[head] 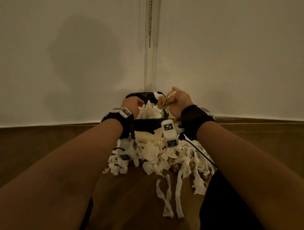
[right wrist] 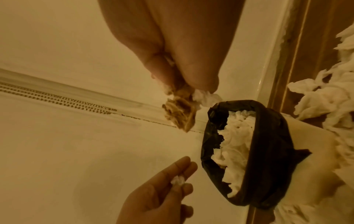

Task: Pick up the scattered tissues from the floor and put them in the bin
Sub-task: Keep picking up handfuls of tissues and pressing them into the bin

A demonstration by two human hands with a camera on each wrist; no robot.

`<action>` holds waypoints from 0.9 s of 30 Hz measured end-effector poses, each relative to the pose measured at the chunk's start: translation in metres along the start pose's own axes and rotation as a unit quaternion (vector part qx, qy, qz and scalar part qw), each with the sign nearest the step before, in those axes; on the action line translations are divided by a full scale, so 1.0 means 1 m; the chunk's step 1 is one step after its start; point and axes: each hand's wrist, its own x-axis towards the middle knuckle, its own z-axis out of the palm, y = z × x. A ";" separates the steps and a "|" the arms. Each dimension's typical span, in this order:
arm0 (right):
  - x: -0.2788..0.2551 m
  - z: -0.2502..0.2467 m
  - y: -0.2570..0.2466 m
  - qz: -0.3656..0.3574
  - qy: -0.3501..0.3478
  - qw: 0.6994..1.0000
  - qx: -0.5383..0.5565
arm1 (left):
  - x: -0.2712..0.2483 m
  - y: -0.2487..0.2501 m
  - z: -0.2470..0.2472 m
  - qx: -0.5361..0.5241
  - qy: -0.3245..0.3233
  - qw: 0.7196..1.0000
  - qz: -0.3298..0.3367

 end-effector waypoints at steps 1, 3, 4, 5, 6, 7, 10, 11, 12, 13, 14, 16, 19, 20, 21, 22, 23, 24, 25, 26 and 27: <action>0.010 0.000 0.002 -0.008 0.000 1.000 -0.020 | 0.006 -0.001 -0.001 -0.017 0.009 1.000 -0.003; 0.025 -0.002 0.011 -0.021 -0.022 0.998 -0.046 | 0.017 -0.004 0.001 -0.050 0.027 0.998 -0.010; 0.033 -0.004 0.017 -0.025 -0.035 0.998 -0.050 | 0.022 -0.006 0.003 -0.064 0.038 0.997 -0.009; 0.041 -0.005 0.024 -0.027 -0.045 0.997 -0.055 | 0.026 -0.009 0.007 -0.075 0.050 0.996 -0.006; 0.048 -0.007 0.030 -0.031 -0.049 0.996 -0.067 | 0.030 -0.013 0.012 -0.085 0.060 0.995 -0.009; 0.055 -0.007 0.036 -0.038 -0.044 0.995 -0.086 | 0.034 -0.017 0.017 -0.092 0.069 0.993 -0.015; 0.074 -0.006 0.053 -0.099 -0.031 0.972 -0.211 | 0.045 -0.032 0.036 -0.088 0.101 0.991 -0.025; 0.079 -0.003 0.059 -0.126 -0.030 0.955 -0.266 | 0.049 -0.036 0.044 -0.084 0.108 0.990 -0.027; 0.083 -0.001 0.064 -0.148 -0.032 0.937 -0.315 | 0.052 -0.041 0.052 -0.074 0.112 0.990 -0.029; 0.087 0.002 0.069 -0.160 -0.036 0.919 -0.358 | 0.055 -0.044 0.061 -0.056 0.112 0.992 -0.030; 0.091 0.004 0.075 -0.164 -0.042 0.903 -0.395 | 0.057 -0.048 0.069 -0.030 0.104 0.994 -0.028; 0.100 0.009 0.086 -0.158 -0.051 0.851 -0.498 | 0.061 -0.052 0.084 0.022 0.070 0.997 -0.010; 0.113 0.012 0.102 -0.129 -0.059 0.709 -0.691 | 0.065 -0.057 0.097 0.058 0.022 0.998 0.011; 0.115 0.012 0.105 -0.123 -0.058 0.672 -0.728 | 0.066 -0.058 0.099 0.064 0.003 0.998 0.008; 0.117 0.013 0.109 -0.118 -0.057 0.650 -0.749 | 0.066 -0.058 0.099 0.070 -0.018 0.997 0.005; 0.118 0.012 0.111 -0.114 -0.063 0.638 -0.759 | 0.067 -0.057 0.099 0.079 -0.040 0.996 0.006; 0.120 0.011 0.114 -0.105 -0.074 0.638 -0.760 | 0.066 -0.056 0.098 0.091 -0.061 0.994 0.010; 0.123 0.010 0.116 -0.092 -0.087 0.638 -0.759 | 0.066 -0.055 0.098 0.105 -0.079 0.991 0.012; 0.125 0.009 0.118 -0.079 -0.098 0.643 -0.756 | 0.066 -0.055 0.097 0.124 -0.092 0.988 0.010; 0.125 0.008 0.119 -0.069 -0.101 0.649 -0.751 | 0.065 -0.054 0.097 0.147 -0.098 0.984 0.007; 0.128 0.008 0.120 -0.057 -0.094 0.656 -0.747 | 0.064 -0.054 0.096 0.174 -0.099 0.980 0.005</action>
